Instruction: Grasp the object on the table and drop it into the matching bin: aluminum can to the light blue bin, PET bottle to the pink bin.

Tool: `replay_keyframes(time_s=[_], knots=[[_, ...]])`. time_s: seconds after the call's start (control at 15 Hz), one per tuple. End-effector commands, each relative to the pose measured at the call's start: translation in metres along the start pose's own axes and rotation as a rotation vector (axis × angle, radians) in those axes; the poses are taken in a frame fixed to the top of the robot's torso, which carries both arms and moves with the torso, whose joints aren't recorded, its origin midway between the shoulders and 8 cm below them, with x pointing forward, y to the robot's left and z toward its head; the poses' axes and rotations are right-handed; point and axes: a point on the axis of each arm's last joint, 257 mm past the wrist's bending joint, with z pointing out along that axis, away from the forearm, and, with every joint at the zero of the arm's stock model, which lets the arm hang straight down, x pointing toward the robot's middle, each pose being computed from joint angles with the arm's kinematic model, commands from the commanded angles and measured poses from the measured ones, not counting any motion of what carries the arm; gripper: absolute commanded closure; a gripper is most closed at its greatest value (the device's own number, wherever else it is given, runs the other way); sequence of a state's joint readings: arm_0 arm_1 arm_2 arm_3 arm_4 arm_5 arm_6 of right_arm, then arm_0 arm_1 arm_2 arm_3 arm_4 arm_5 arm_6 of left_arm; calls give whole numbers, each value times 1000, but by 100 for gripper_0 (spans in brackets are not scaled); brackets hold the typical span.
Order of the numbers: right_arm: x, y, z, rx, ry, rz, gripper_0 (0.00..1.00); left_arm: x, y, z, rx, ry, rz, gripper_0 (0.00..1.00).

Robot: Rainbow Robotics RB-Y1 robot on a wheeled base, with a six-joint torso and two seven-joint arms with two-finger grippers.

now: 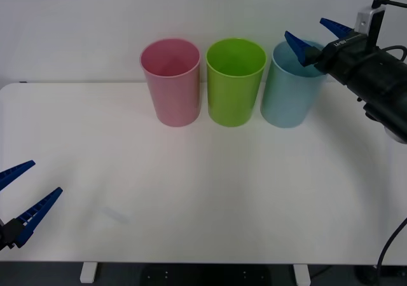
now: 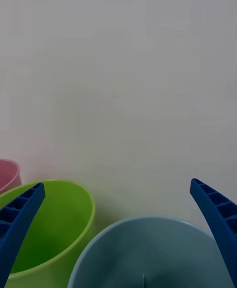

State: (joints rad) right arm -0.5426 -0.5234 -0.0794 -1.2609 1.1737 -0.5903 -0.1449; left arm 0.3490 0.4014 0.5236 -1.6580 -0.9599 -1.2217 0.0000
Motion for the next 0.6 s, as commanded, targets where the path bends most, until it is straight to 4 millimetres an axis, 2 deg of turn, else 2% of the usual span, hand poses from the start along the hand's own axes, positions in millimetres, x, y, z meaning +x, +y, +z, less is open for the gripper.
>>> replay_keyframes(time_s=[0.07, 0.27, 0.6], knots=[[7, 21, -24, -37, -7, -6, 0, 0, 0, 0, 0, 0, 0, 0], [25, 50, -62, -107, 17, -17, 0, 0, 0, 0, 0, 0, 0, 0], [55, 83, -112, -237, 74, -17, 0, 0, 0, 0, 0, 0, 0, 0]])
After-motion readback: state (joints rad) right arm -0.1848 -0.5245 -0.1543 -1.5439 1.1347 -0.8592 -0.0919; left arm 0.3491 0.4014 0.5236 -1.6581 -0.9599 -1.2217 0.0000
